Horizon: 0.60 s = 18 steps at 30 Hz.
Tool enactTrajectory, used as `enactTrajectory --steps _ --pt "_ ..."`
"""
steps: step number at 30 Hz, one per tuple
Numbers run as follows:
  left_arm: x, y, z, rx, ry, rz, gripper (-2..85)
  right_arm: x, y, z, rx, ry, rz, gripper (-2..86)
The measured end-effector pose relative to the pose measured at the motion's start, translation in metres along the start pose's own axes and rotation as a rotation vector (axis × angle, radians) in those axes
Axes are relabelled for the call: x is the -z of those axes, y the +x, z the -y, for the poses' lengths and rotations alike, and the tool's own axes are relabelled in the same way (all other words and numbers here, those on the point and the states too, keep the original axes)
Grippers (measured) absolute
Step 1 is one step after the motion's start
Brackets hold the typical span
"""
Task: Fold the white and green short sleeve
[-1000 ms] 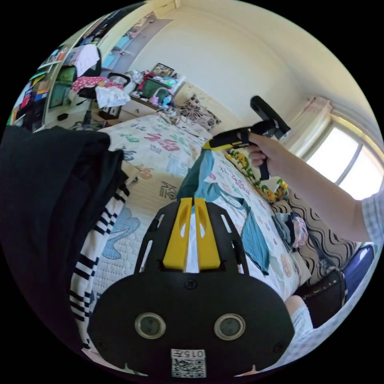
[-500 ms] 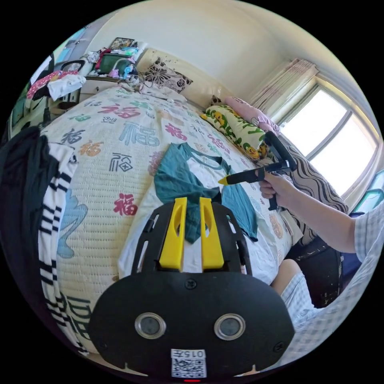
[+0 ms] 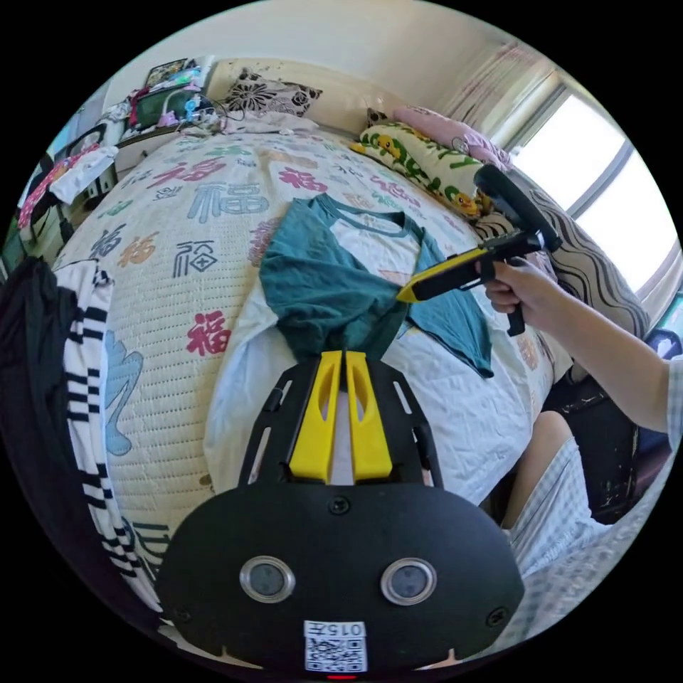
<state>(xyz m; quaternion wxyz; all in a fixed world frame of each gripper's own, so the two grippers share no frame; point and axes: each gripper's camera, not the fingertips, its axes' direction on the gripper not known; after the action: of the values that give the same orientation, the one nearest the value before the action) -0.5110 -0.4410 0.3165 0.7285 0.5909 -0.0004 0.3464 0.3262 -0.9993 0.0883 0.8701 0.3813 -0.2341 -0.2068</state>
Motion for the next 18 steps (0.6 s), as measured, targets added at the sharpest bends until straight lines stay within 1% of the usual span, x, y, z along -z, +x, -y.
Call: enactTrajectory --steps 4,6,8,10,12,15,17,18 --pt "0.020 0.002 -0.021 0.024 0.075 -0.007 -0.4 0.017 -0.006 -0.014 0.032 0.025 -0.007 0.8" --pt "0.026 0.001 -0.029 0.048 0.098 -0.002 -0.4 0.026 -0.008 -0.024 0.035 0.051 -0.017 0.9" --pt "0.023 -0.005 -0.039 0.096 0.110 -0.002 -0.4 0.033 -0.007 -0.035 0.024 0.059 0.054 5.2" --pt "0.017 -0.011 -0.044 0.141 0.099 -0.019 -0.2 0.029 -0.006 -0.040 0.026 0.012 0.116 8.0" --pt "0.012 -0.015 -0.046 0.168 0.096 -0.041 0.2 0.027 -0.012 -0.047 0.046 -0.017 0.119 8.9" --pt "0.005 -0.012 -0.045 0.150 0.053 -0.024 2.0 0.034 -0.025 -0.058 0.090 -0.002 0.079 9.4" --pt "0.012 -0.002 -0.047 0.112 0.079 0.003 6.4 0.043 -0.035 -0.064 0.126 0.000 0.115 8.1" --pt "0.014 0.002 -0.046 0.091 0.087 0.017 6.8 0.044 -0.037 -0.066 0.130 0.000 0.108 7.5"
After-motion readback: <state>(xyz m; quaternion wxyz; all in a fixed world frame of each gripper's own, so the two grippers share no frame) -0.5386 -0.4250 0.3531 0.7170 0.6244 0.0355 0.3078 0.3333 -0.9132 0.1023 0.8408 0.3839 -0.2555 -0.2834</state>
